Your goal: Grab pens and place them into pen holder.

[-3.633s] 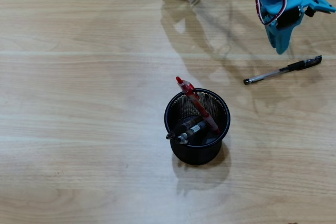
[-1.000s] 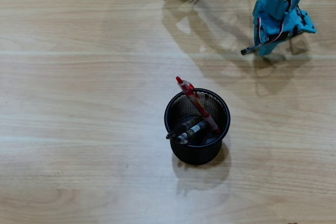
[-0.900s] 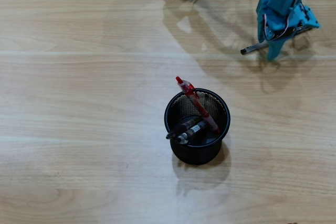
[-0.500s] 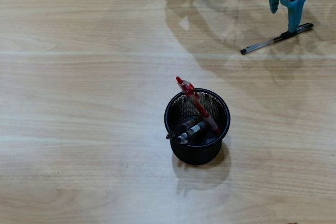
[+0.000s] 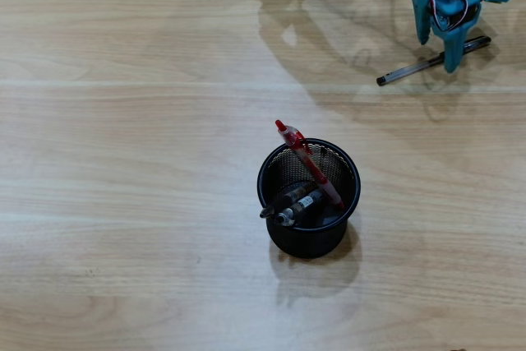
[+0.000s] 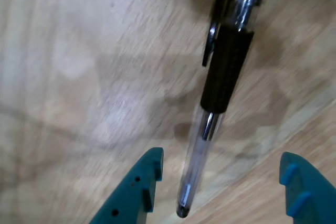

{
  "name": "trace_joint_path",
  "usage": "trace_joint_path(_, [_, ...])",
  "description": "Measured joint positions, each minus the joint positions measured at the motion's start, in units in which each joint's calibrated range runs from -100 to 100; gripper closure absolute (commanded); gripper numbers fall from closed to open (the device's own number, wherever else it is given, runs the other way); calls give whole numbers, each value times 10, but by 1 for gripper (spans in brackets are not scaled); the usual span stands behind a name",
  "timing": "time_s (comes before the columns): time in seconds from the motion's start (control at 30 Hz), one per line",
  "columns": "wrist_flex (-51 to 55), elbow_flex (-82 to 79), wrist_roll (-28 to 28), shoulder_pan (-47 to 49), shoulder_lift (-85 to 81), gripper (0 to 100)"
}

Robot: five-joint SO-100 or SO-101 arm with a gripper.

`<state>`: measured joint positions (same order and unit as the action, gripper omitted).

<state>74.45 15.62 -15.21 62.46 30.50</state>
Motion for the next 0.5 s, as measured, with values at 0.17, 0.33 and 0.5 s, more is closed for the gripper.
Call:
trace_joint_path(0.17, [-32, -43, -22, 0, 0, 74])
trace_joint_path(0.33, [-35, -51, -36, 3, 0, 75])
trace_joint_path(0.5, [-36, -51, -37, 11, 3, 79])
